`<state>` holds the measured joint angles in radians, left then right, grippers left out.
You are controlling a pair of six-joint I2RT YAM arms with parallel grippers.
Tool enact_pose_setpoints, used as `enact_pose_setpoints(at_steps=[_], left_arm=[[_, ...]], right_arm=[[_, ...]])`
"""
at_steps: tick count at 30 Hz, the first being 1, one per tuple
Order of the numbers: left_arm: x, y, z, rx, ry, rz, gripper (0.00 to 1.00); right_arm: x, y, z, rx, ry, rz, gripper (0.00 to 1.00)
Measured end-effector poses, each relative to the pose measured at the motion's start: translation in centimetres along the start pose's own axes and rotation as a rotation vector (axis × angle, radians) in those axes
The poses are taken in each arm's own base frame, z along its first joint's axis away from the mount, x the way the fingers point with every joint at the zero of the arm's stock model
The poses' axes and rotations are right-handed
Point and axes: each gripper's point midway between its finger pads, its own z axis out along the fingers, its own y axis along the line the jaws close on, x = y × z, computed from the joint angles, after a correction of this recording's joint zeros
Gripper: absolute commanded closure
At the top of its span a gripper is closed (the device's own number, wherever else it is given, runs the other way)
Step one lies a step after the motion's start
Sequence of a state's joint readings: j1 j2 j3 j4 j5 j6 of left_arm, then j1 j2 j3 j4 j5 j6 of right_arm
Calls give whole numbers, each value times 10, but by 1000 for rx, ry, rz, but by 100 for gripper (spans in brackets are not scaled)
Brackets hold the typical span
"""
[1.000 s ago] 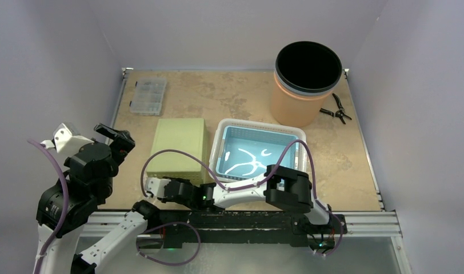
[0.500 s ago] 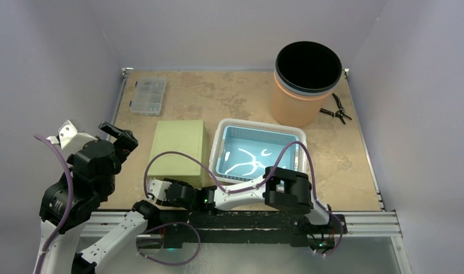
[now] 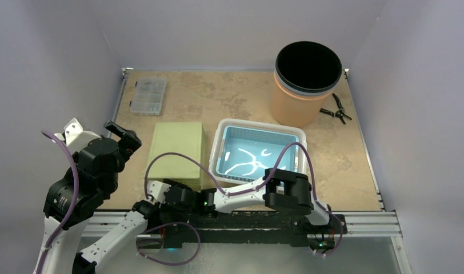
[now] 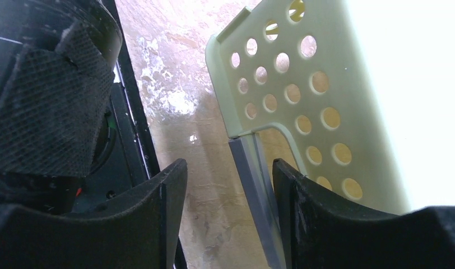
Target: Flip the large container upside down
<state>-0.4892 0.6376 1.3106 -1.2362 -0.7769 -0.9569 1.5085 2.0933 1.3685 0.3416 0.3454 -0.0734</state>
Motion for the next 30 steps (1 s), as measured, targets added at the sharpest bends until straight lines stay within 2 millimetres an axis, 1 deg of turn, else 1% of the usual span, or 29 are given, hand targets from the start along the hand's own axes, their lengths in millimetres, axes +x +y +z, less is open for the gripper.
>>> enact_pose_setpoints(at_steps=[4, 8, 10, 13, 20, 21, 22, 24, 27, 30], left_arm=[[0, 0, 0, 0, 0, 1, 3], [0, 0, 0, -1, 1, 5, 2], [0, 0, 1, -2, 2, 10, 2], [1, 0, 1, -2, 2, 10, 2], [1, 0, 1, -2, 2, 10, 2], [1, 0, 1, -2, 2, 10, 2], [1, 0, 1, -2, 2, 10, 2], [1, 0, 1, -2, 2, 10, 2], [1, 0, 1, -2, 3, 10, 2], [2, -1, 1, 0, 7, 11, 2]], right_arm=[[-4, -1, -1, 2, -13, 6, 38], [-6, -1, -7, 0, -30, 2, 36], [-6, -1, -11, 0, -35, -2, 32], [-11, -1, -13, -4, -52, -4, 30], [-10, 7, -13, -40, -52, -15, 28], [-12, 8, -14, -40, -60, -31, 23], [-13, 9, -14, -36, -70, -47, 22], [-15, 14, -17, -16, -113, -113, 22], [-9, 26, -24, 4, -129, -216, 22], [-15, 31, -28, 53, -162, -294, 22]])
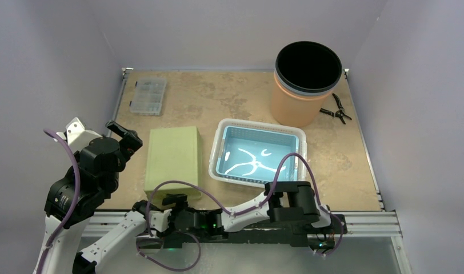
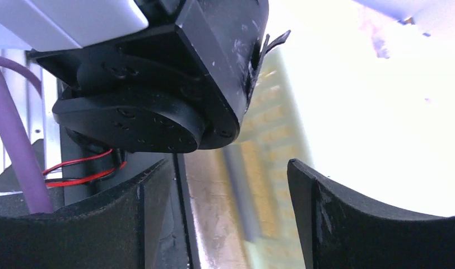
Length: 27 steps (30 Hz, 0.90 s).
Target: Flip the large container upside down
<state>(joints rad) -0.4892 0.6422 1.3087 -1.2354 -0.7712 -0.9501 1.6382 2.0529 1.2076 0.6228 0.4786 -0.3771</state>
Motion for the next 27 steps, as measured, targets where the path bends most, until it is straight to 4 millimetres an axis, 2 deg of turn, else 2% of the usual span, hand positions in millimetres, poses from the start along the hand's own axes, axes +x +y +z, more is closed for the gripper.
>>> enact_pose_setpoints(at_steps=[10, 14, 16, 19, 20, 21, 24, 27], left_arm=[[3, 1, 2, -4, 6, 7, 2], [3, 1, 2, -4, 7, 7, 1], [3, 1, 2, -4, 7, 7, 2], [4, 1, 2, -5, 7, 8, 2], [4, 1, 2, -5, 8, 9, 2], [4, 1, 2, -5, 8, 8, 2], [4, 0, 2, -4, 7, 7, 2], [4, -1, 2, -1, 7, 5, 1]], right_arm=[[-12, -17, -5, 118, -71, -27, 22], [-8, -20, -14, 147, -83, -15, 22], [-9, -26, -21, 172, -98, 2, 19], [-16, -46, -38, 247, -127, 56, 15], [-22, -54, -44, 278, -140, 83, 4], [-29, -62, -48, 304, -154, 111, 2], [-47, -84, -63, 376, -195, 207, 1], [-54, -101, -76, 437, -211, 297, 1]])
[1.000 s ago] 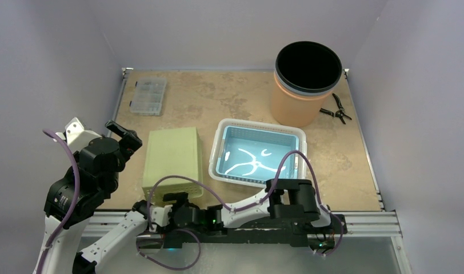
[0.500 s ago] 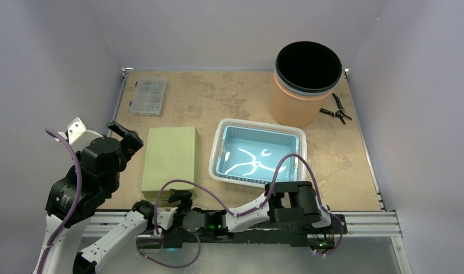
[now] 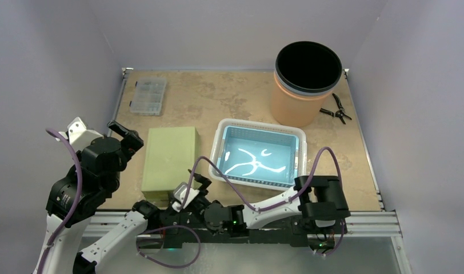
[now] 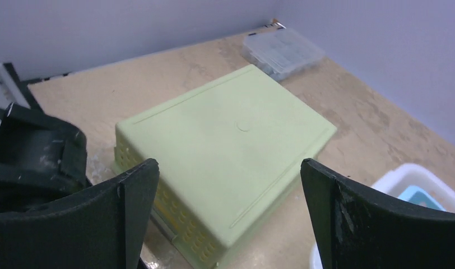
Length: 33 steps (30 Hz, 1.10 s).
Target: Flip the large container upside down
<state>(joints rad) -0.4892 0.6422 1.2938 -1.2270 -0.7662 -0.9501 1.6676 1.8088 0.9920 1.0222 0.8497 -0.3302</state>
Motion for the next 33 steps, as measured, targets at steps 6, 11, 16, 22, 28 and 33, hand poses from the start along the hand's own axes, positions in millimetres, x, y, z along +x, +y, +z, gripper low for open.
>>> enact_pose_setpoints(at_steps=[6, 11, 16, 22, 28, 33], left_arm=[[-1, -3, 0, 9, -2, -8, 1], [0, -7, 2, 16, 5, 1, 2], [7, -12, 7, 20, 24, 22, 1], [13, -16, 9, 35, 43, 28, 2], [14, -17, 9, 41, 52, 30, 1], [18, -19, 9, 50, 68, 33, 1]], right_arm=[[24, -23, 14, 110, 168, 150, 1], [32, -64, 53, 178, 311, 342, 1], [41, -89, 66, 184, 423, 445, 1], [69, -82, 74, 122, 582, 562, 1], [122, -88, 74, 164, 755, 648, 1], [135, -107, 78, 204, 784, 707, 1]])
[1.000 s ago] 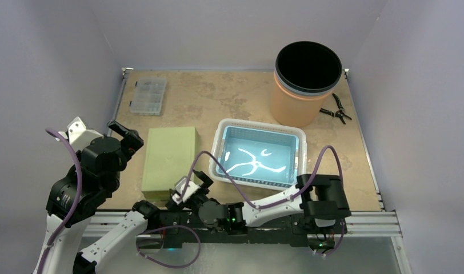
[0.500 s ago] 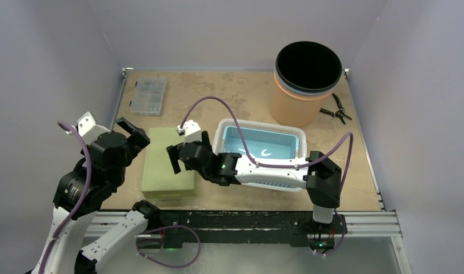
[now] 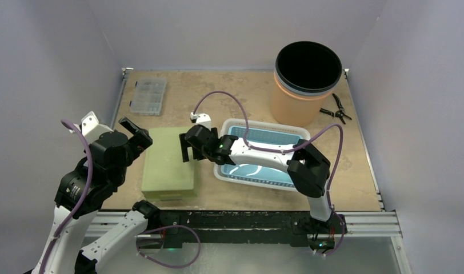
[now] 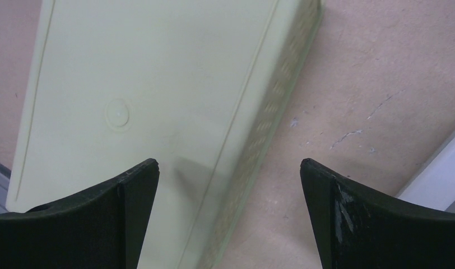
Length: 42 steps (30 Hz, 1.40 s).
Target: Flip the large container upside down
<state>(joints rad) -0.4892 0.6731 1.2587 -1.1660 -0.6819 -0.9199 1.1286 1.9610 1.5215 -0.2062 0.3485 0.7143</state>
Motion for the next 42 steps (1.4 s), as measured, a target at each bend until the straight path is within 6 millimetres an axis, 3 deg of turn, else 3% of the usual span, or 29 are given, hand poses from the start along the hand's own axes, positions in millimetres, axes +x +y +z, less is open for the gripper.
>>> enact_pose_setpoints(at_steps=[6, 14, 18, 23, 26, 37, 42], left_arm=[[14, -4, 6, 16, 43, 18, 1], [58, -27, 23, 118, 185, 118, 2], [90, -49, 33, 213, 297, 156, 2], [133, -73, 45, 310, 445, 172, 4], [160, -78, 50, 341, 530, 176, 6], [221, -100, 61, 464, 720, 138, 9], [244, -94, 66, 480, 755, 101, 8]], right_arm=[[3, -30, -2, 60, 18, 72, 1], [57, -83, -10, 136, 157, 146, 1], [68, -89, -22, 121, 185, 172, 1], [46, -81, -46, 74, 111, 245, 1], [29, -85, -68, 65, 29, 287, 1], [-19, -103, -140, 5, -211, 400, 1], [-46, -110, -176, -27, -335, 454, 1]])
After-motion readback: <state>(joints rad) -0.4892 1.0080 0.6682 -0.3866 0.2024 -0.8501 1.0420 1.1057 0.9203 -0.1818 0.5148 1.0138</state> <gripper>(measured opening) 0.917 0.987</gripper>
